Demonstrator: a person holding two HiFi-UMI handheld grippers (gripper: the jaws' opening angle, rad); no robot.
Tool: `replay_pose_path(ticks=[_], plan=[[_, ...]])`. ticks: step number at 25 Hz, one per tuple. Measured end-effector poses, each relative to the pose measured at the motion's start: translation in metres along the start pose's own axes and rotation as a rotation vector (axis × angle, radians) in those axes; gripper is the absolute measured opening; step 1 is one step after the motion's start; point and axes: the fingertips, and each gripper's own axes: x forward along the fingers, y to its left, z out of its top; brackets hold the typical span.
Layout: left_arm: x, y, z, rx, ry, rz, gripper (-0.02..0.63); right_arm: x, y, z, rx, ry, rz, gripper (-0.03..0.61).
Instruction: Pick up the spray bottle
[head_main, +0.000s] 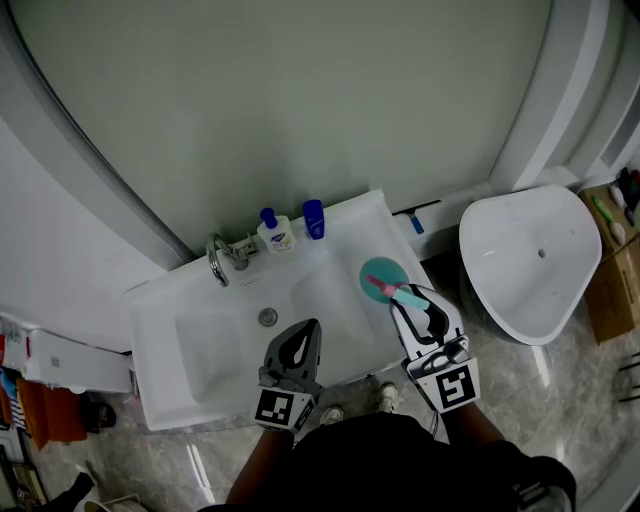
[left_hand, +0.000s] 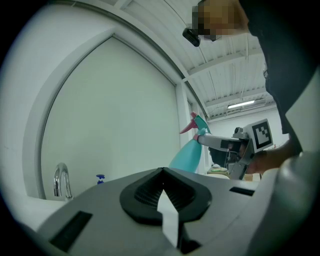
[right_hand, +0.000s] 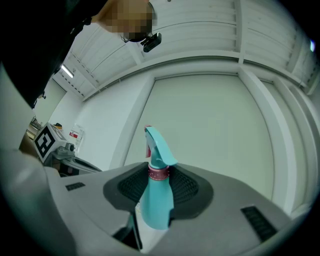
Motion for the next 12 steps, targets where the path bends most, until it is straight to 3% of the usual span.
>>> replay_pose_path(ticks=[12], plan=[[-0.0009, 0.0008, -0.0021, 0.005, -0.021, 0.009, -0.003, -0.0014, -0.0013, -0.0038, 0.0, 0.002, 0.004, 0.129]])
